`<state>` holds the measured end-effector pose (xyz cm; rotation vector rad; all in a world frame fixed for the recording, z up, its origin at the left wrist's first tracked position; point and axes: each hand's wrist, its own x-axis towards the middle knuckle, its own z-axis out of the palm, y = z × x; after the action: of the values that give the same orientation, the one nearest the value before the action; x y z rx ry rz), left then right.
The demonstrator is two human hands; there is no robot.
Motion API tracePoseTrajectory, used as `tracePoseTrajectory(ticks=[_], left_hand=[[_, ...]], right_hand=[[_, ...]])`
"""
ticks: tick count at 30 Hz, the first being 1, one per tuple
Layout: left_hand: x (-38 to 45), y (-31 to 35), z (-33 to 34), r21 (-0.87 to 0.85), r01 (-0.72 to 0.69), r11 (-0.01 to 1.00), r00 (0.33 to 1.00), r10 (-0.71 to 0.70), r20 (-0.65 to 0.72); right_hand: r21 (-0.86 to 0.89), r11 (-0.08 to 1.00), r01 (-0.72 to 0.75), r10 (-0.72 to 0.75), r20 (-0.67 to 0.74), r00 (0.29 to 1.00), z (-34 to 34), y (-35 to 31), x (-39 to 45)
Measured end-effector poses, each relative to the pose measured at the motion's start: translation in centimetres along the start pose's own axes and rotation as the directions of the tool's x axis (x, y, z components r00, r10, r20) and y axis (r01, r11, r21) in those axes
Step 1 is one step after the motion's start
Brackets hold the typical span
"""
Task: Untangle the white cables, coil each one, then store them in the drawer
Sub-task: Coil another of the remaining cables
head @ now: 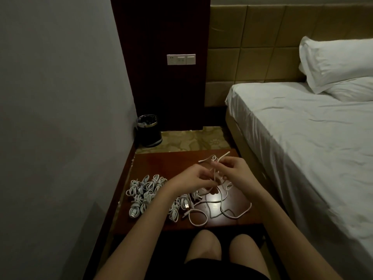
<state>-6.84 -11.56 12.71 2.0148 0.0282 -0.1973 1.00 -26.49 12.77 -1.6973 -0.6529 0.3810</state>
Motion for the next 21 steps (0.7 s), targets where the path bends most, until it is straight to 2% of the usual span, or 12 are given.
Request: tracePoseTrajectory(ticks=[3, 7, 8, 11, 13, 15, 21], left_hand=[[-0.8, 0.6, -0.4, -0.01, -0.058, 0.998, 0.998, 0.058, -0.008], [-2.1, 1.4, -1.2, -0.186, -0.122, 0.975, 0.99, 0.131, 0.041], [-2.2, 1.7, -1.3, -0.234, -0.125, 0.964, 0.989, 0.14, 0.052], [-2.5, 2.5, -1.5, -0.366, -0.131, 0.921, 0.982, 0.172, 0.08], [-2.6, 2.7, -1.7, -0.407, -0.138, 0.903, 0.98, 0.184, 0.076], [-2.6, 2.6, -2.0, -0.44, -0.148, 0.886, 0.983, 0.179, 0.03], [-2.0, 1.4, -2.2, -0.514, -0.177, 0.839, 0.97, 0.06, -0.236]], right_hand=[[0.001, 1.0, -0.014, 0.014, -0.036, 0.999, -0.4, -0.1, -0.2], [-0.011, 0.999, 0.053, -0.054, -0.186, 0.981, -1.2, 0.2, -0.2], [-0.047, 0.996, 0.076, -0.083, -0.161, 0.983, -1.3, 0.4, -0.2], [-0.127, 0.983, 0.136, -0.131, 0.044, 0.99, -0.9, 0.5, -0.3], [-0.127, 0.981, 0.148, -0.142, 0.058, 0.988, -0.5, 0.4, -0.3], [-0.114, 0.982, 0.152, -0.152, 0.007, 0.988, -0.5, 0.6, -0.3], [0.007, 0.983, 0.182, -0.18, -0.099, 0.979, -0.7, 0.7, -0.8]])
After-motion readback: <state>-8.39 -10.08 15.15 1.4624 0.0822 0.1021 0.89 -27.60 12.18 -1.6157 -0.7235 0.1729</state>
